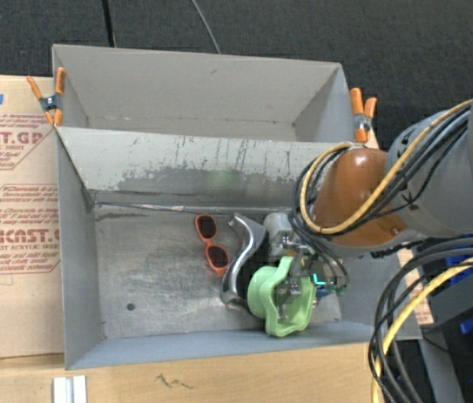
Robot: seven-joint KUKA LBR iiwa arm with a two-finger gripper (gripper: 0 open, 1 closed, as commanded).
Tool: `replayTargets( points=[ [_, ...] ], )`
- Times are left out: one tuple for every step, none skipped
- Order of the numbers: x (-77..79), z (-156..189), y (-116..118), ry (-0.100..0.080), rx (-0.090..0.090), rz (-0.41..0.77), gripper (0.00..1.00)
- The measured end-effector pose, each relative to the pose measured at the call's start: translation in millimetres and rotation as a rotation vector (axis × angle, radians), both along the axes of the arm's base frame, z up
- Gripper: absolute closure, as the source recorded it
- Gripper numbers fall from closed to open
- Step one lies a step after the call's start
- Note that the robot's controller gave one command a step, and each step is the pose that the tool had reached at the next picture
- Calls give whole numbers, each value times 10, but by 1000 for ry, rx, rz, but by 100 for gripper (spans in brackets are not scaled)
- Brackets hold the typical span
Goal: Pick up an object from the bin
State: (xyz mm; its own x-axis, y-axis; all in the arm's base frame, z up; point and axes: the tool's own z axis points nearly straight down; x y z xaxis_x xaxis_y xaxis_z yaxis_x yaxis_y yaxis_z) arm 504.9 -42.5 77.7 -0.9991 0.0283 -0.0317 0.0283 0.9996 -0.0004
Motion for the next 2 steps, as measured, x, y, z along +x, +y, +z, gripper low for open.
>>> replayTargets(
  points=[
    [3,19,1,2,0,3,100],
    [2,-1,1,-1,0,0,0]
  ],
)
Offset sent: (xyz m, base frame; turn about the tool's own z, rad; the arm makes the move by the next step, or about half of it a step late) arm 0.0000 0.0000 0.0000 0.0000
